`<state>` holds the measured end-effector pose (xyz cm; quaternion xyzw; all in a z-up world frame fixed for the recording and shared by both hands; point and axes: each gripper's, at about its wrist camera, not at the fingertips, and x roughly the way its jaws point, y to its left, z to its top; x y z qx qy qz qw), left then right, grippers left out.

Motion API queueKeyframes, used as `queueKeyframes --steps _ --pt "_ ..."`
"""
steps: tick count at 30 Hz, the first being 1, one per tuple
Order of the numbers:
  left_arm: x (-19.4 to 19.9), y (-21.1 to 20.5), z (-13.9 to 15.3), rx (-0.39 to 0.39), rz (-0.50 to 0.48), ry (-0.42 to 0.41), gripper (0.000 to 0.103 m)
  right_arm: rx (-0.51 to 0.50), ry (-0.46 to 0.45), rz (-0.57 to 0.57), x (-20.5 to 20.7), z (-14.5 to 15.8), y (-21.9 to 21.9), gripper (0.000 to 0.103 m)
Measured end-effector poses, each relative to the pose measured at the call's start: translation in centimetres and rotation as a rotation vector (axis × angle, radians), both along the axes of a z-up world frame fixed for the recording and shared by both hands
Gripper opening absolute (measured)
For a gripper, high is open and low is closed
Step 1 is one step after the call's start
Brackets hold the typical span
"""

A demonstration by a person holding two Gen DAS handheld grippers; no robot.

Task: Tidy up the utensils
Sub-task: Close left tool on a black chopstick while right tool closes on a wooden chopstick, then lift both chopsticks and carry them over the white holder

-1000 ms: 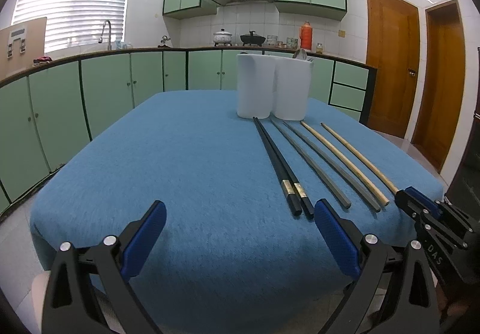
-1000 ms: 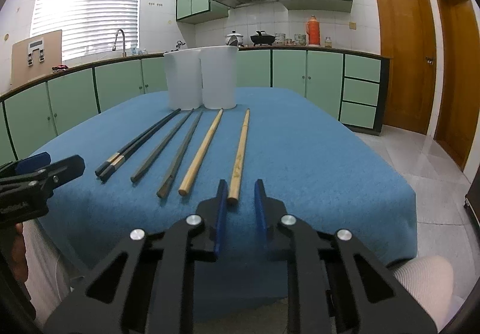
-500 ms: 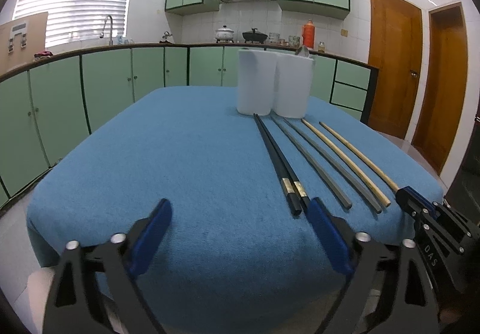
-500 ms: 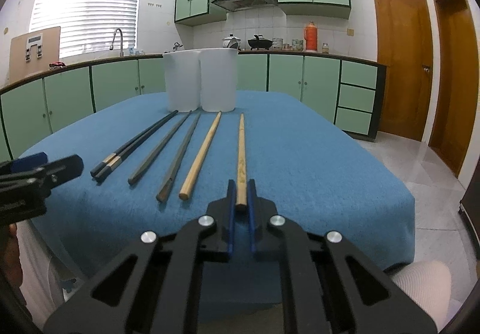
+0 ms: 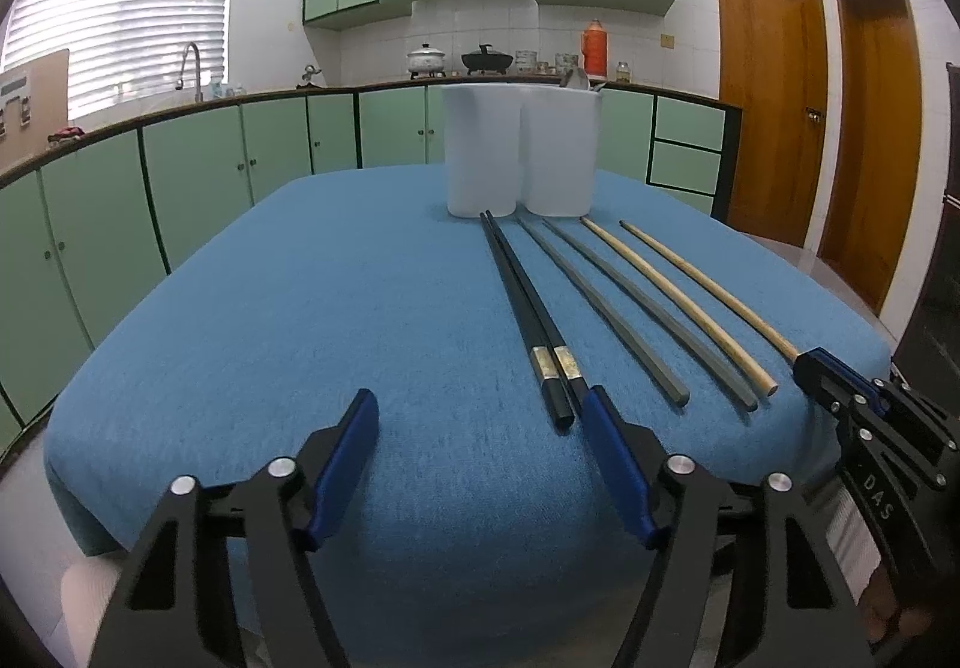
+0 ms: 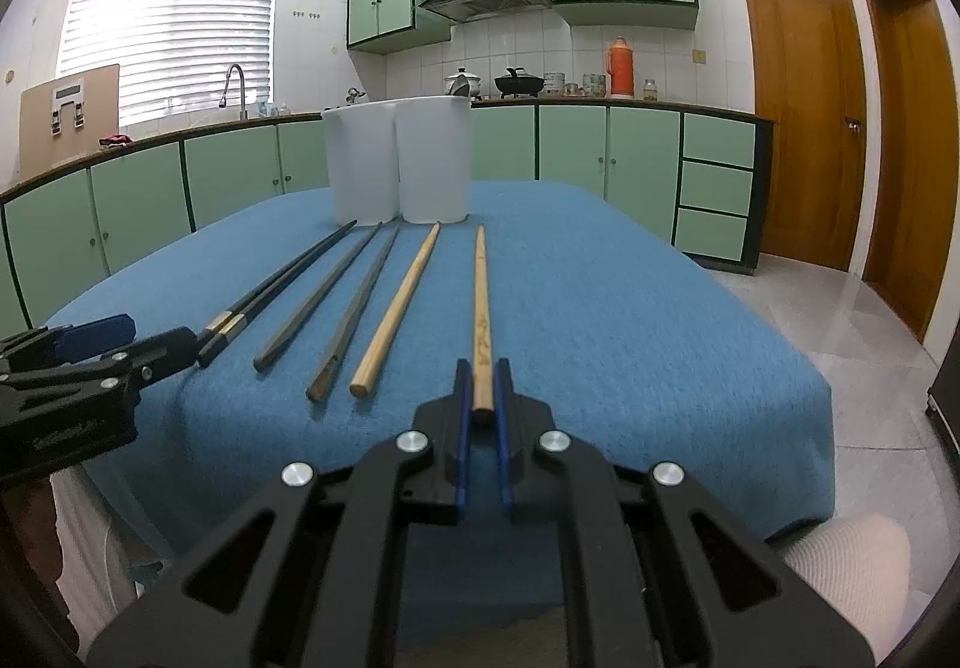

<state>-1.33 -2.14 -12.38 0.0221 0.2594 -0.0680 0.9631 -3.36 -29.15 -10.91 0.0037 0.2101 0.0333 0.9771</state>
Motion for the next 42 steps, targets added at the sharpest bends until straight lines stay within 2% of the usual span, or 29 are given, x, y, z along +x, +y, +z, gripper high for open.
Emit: queueKeyframes --steps 3,12,16,21,29,34,39,42 --pt "0.1 0.1 -0.1 0.005 -0.005 0.014 0.062 0.003 0.000 -0.001 0.0 0.0 -0.1 0.006" --pt "0.5 -0.6 -0.1 0.010 -0.026 0.023 0.062 0.011 0.002 -0.006 0.1 0.0 -0.3 0.006" --pt "0.7 -1.2 -0.3 -0.005 -0.041 0.022 0.044 0.013 0.004 -0.004 0.1 0.0 -0.4 0.007" --pt "0.6 -1.3 -0.3 -0.026 -0.049 0.025 0.033 0.015 0.003 0.000 -0.1 0.0 -0.5 0.008" --pt "0.5 -1.6 -0.2 -0.049 -0.033 0.031 0.028 0.015 0.005 -0.004 -0.5 -0.1 -0.7 0.008" --pt "0.3 -1.8 -0.2 -0.059 -0.025 0.031 0.014 0.011 0.005 -0.007 -0.4 0.0 -0.6 0.008" --pt "0.3 -2.1 -0.3 -0.055 -0.025 0.025 0.008 -0.001 0.001 -0.009 -0.4 -0.2 -0.4 0.008" --pt "0.1 -2.3 -0.3 -0.043 -0.017 0.017 0.008 -0.014 -0.002 -0.009 -0.4 -0.2 -0.2 0.007"
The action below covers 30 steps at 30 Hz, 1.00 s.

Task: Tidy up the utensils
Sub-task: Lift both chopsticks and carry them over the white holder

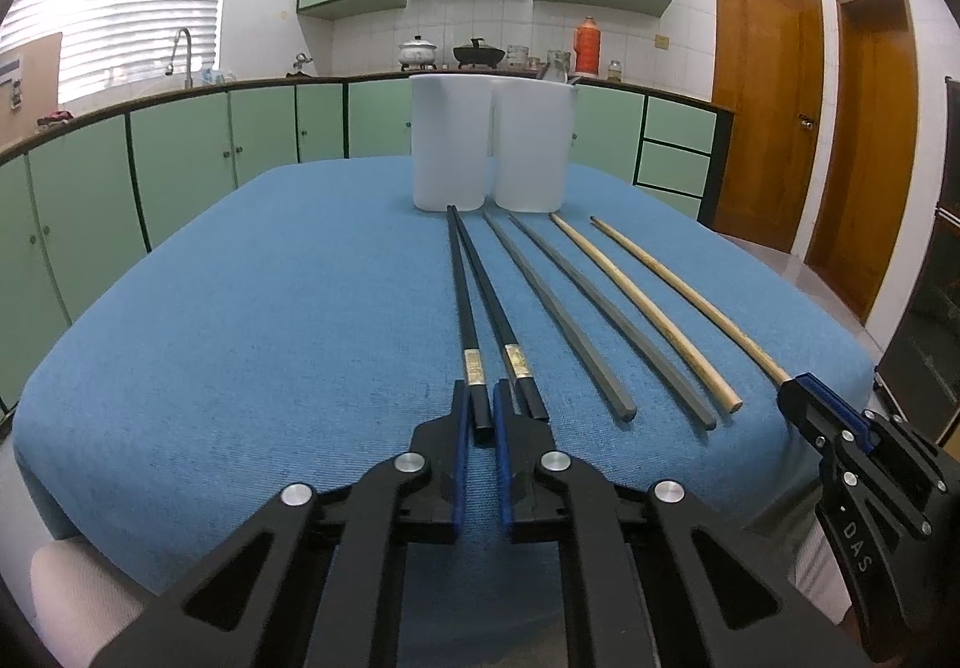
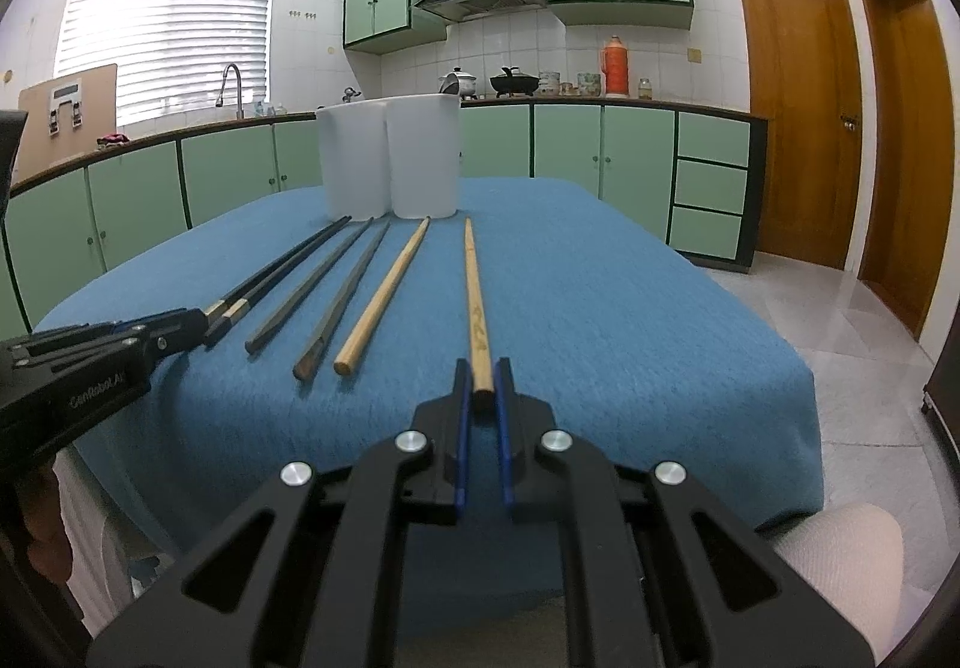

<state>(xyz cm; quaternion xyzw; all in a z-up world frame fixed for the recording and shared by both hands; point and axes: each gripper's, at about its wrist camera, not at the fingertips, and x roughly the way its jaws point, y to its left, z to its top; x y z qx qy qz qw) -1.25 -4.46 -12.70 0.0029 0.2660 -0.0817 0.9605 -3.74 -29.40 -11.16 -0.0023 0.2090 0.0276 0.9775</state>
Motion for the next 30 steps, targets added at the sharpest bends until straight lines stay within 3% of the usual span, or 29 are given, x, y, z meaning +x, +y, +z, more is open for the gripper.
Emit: queueKeyframes --steps 8,22,30 --pt "-0.8 0.5 1.5 0.002 0.006 -0.026 0.007 -0.001 -0.028 0.031 -0.4 1.5 -0.5 0.006" --pt "-2.6 1.7 9.2 -0.023 -0.001 -0.205 0.006 0.032 -0.196 0.047 -1.1 10.1 -3.1 0.006" --pt "-1.9 1.7 12.6 -0.041 -0.004 -0.256 0.006 0.082 -0.194 0.070 0.7 13.8 -4.0 0.006"
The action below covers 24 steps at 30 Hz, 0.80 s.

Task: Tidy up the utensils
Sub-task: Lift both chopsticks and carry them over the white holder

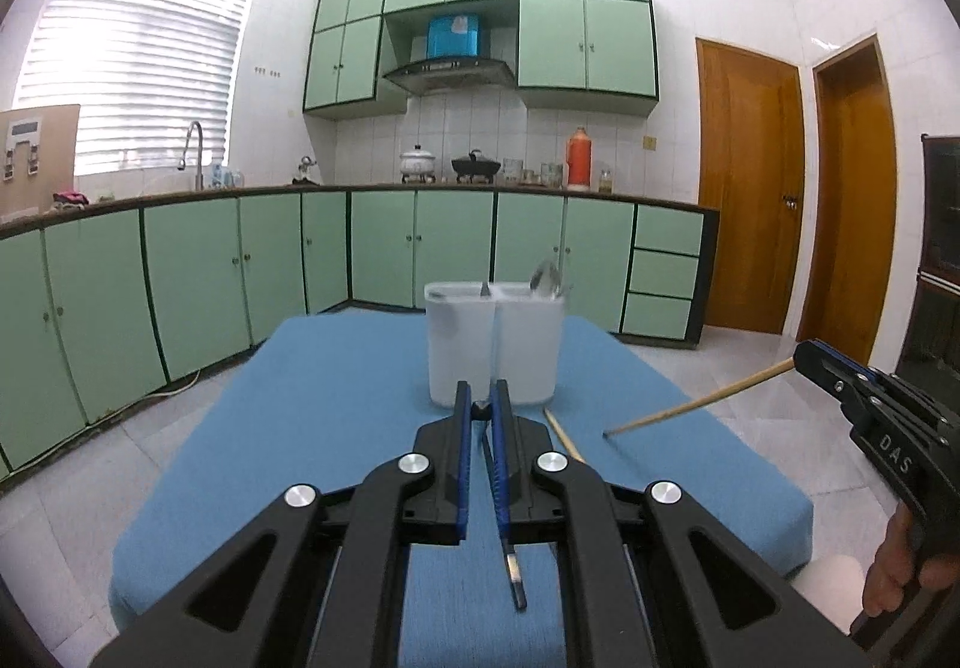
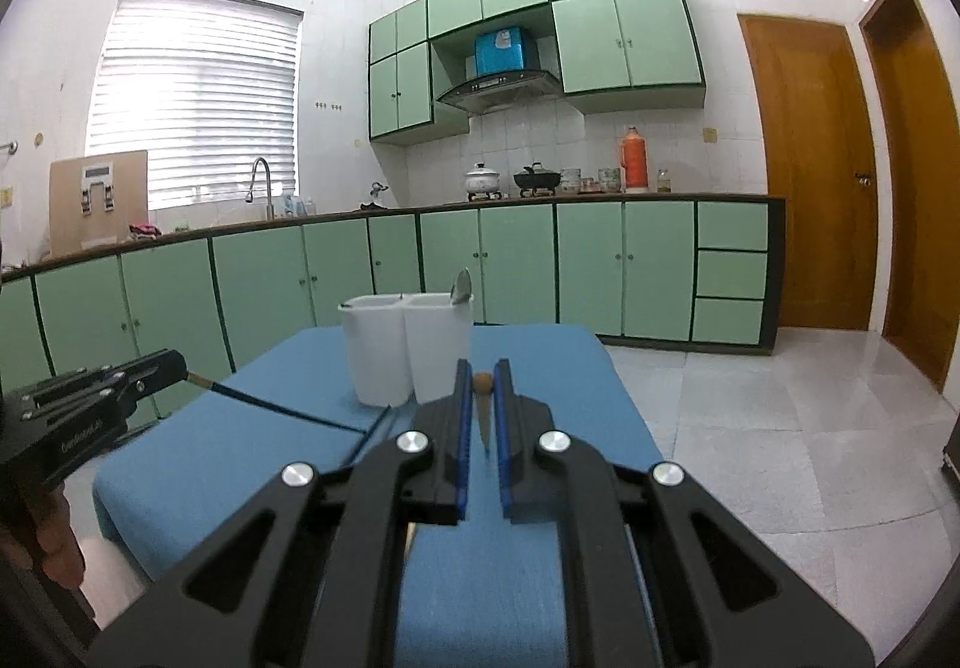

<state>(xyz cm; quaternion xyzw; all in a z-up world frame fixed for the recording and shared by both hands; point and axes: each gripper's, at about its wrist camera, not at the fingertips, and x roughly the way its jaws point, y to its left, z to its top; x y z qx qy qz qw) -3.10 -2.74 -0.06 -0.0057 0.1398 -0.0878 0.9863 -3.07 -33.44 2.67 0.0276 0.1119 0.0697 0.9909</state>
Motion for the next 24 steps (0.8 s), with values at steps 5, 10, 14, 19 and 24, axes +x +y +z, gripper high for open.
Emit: queueKeyframes --steps 5,10,14,19,24 --pt "1.3 0.5 1.9 -0.024 -0.006 -0.003 0.006 0.020 0.034 0.036 2.1 2.1 -0.4 0.006" --pt "2.5 1.1 3.7 -0.040 -0.008 -0.013 0.006 0.009 0.047 0.063 4.1 4.4 -0.3 0.006" --pt "3.9 1.2 5.2 -0.031 -0.010 -0.015 0.006 0.010 0.078 0.108 5.9 6.1 -0.2 0.006" --pt "5.6 1.4 6.5 -0.037 -0.030 0.003 0.006 -0.007 0.120 0.155 7.9 7.6 0.6 0.006" --pt "6.5 1.6 7.5 -0.033 -0.032 -0.008 0.006 -0.027 0.122 0.193 9.4 9.6 1.5 0.006"
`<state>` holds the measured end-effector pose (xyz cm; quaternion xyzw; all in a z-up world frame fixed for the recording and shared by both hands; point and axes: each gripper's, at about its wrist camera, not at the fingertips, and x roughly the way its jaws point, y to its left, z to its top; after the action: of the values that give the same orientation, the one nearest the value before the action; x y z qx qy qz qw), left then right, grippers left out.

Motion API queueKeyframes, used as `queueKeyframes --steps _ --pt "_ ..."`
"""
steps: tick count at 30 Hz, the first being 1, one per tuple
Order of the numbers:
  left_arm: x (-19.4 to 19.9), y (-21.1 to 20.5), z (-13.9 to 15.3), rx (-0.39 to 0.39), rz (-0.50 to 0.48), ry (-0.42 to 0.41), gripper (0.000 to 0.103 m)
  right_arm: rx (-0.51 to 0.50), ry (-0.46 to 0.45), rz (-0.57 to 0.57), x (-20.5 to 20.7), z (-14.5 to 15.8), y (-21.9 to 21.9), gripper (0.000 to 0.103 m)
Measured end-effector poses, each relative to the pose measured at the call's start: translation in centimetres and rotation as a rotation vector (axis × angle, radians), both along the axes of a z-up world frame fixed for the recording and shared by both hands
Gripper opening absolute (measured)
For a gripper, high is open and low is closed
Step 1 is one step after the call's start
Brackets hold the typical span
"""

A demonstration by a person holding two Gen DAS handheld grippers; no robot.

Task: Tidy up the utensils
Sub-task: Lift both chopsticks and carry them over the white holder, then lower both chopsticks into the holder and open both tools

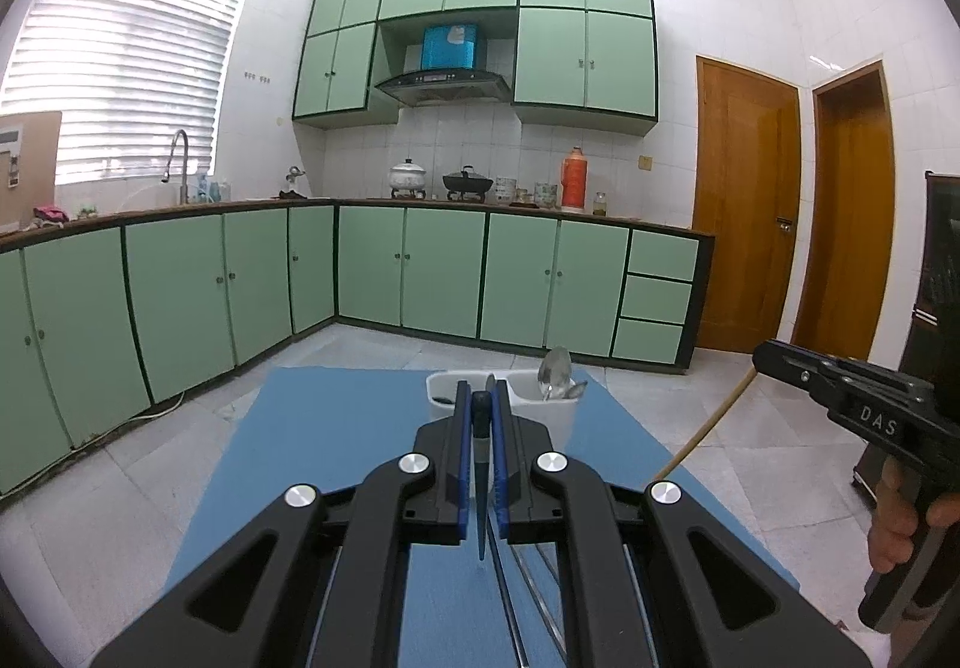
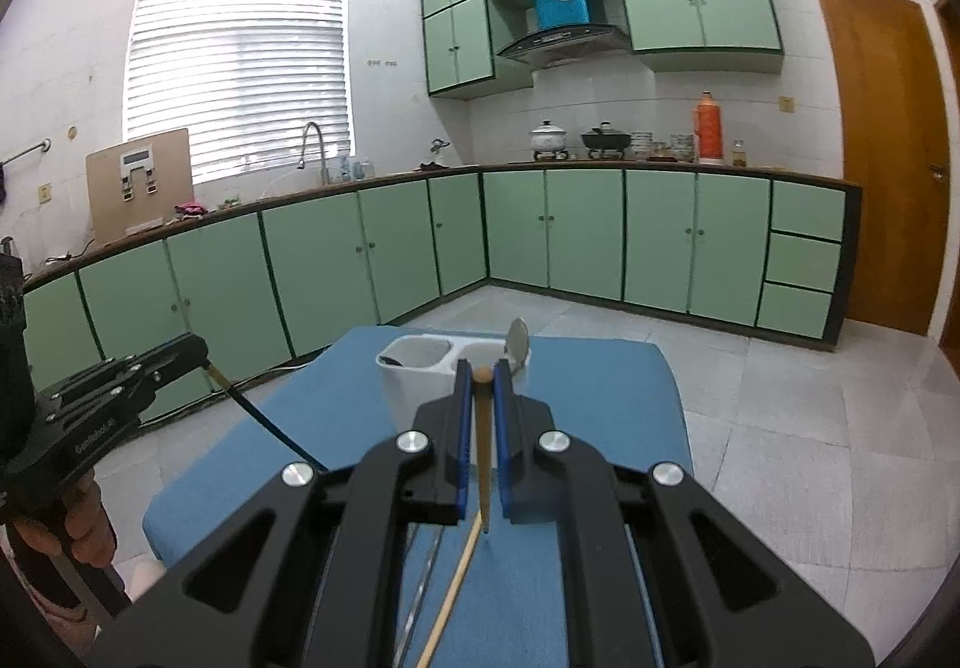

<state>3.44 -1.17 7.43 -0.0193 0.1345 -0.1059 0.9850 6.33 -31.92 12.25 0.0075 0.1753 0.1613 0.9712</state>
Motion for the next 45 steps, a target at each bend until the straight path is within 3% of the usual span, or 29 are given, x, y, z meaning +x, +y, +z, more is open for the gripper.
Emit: queueKeyframes --steps 6,14,23,27,35,45 --pt "0.8 0.6 2.5 -0.020 -0.003 -0.049 0.006 0.011 -0.046 0.030 1.0 3.3 0.5 0.006" --pt "2.5 0.2 8.2 -0.024 -0.003 -0.197 0.006 0.023 -0.133 0.034 3.4 8.6 0.8 0.006" --pt "7.9 -1.0 11.5 -0.031 0.013 -0.259 0.006 -0.013 -0.105 0.014 8.9 9.8 2.1 0.006" --pt "11.4 -1.5 10.7 -0.027 0.014 -0.217 0.006 -0.033 -0.057 0.003 11.5 8.4 3.2 0.006" --pt "17.6 -2.6 6.2 -0.011 0.007 -0.076 0.006 -0.053 0.045 -0.004 16.3 4.3 4.6 0.006" --pt "21.6 -2.5 2.3 0.006 0.026 0.025 0.006 -0.059 0.116 -0.005 19.1 0.2 5.5 0.006"
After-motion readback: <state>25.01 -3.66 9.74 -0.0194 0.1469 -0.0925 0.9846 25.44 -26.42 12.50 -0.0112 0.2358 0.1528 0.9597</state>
